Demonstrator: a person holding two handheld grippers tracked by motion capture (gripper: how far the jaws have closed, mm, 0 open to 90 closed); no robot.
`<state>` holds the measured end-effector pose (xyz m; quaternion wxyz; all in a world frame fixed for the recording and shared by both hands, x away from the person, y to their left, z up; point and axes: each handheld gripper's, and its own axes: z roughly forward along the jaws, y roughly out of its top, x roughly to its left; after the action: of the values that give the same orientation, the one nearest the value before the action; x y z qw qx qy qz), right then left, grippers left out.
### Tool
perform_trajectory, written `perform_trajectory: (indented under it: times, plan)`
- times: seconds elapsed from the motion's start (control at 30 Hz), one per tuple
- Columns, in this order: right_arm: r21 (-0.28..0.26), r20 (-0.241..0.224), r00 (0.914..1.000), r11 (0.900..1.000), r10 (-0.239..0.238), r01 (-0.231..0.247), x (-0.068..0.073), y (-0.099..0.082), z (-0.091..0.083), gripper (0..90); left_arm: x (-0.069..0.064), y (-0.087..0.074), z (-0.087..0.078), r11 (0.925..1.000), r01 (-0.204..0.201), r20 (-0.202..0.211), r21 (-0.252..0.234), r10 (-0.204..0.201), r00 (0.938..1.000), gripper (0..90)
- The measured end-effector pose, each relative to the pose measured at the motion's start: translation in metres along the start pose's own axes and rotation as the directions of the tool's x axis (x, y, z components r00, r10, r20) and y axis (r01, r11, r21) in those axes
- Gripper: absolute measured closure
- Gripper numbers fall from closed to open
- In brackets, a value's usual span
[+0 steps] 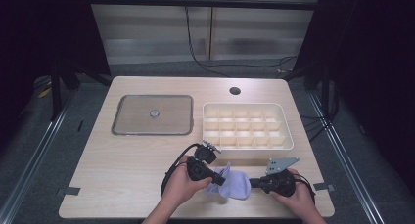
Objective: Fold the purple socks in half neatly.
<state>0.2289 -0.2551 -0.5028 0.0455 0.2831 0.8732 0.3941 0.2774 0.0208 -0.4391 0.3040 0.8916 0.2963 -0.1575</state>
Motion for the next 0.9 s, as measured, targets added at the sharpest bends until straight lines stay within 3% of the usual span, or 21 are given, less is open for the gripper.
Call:
perform_trajectory:
  times: [0.33,0.5,0.73,0.9]
  plan:
    - [0.0,-0.001,1.0,1.0,-0.002,0.002,0.0,0.0,0.0,89.1,0.005,-0.007,0.006,0.9998,0.013,-0.018,0.013,-0.012,0.9998,80.9]
    - [-0.002,-0.002,1.0,1.0,-0.003,0.003,-0.001,0.0,0.0,88.9,0.004,-0.006,0.001,0.9999,0.009,-0.014,-0.007,-0.009,0.9999,76.3]
    - [-0.001,-0.003,1.0,1.0,-0.004,0.004,-0.001,0.0,0.0,88.8,0.01,-0.012,-0.01,0.9996,-0.006,-0.041,-0.026,0.005,0.9991,67.4]
    - [-0.002,-0.002,1.0,1.0,0.0,0.0,-0.001,0.0,0.0,88.5,0.013,-0.017,-0.009,0.9994,0.013,-0.054,-0.032,-0.015,0.9984,66.9]
